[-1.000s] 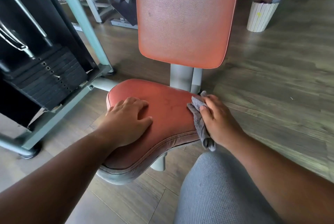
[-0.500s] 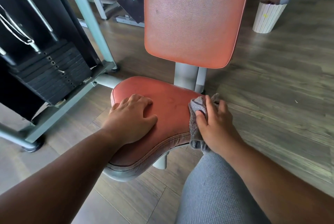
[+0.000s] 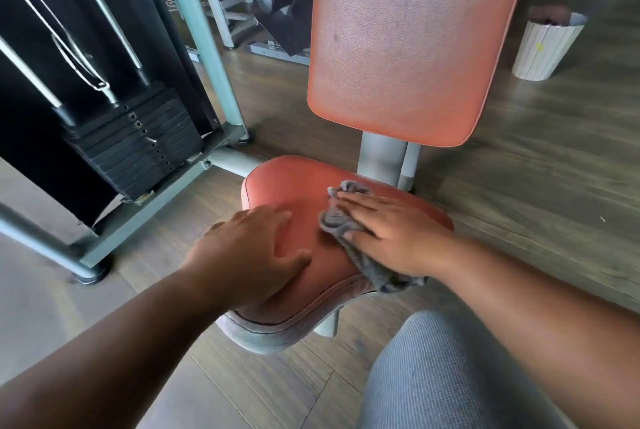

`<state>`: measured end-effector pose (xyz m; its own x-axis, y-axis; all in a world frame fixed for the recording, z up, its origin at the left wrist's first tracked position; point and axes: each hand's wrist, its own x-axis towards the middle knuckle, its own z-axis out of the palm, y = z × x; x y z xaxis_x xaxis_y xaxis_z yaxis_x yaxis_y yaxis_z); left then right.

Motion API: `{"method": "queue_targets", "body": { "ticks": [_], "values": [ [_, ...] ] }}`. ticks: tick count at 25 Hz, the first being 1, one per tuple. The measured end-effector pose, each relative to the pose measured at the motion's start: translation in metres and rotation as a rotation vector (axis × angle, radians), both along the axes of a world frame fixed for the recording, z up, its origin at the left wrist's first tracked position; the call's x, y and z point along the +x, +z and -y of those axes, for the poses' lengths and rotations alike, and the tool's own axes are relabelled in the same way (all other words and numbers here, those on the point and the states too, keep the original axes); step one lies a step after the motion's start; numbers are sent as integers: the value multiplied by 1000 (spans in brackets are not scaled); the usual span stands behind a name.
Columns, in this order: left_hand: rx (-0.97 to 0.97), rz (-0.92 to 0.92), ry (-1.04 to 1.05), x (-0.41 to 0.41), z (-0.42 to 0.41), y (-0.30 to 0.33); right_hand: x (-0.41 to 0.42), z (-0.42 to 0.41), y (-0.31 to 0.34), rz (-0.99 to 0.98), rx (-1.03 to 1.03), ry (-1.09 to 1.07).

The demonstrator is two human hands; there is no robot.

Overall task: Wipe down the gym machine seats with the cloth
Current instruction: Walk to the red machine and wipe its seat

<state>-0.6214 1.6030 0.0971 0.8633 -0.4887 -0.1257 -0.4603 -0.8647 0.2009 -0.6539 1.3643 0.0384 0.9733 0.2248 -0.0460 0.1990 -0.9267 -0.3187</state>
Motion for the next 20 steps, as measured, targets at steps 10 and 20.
{"method": "queue_targets", "body": {
  "ticks": [10,20],
  "values": [
    [39,-79,162,-13,-39,-4,93,-71,1,-120,7,-1],
    [-2,-428,252,-11,-60,12,50,-48,4,17,51,-115]
  ]
}}
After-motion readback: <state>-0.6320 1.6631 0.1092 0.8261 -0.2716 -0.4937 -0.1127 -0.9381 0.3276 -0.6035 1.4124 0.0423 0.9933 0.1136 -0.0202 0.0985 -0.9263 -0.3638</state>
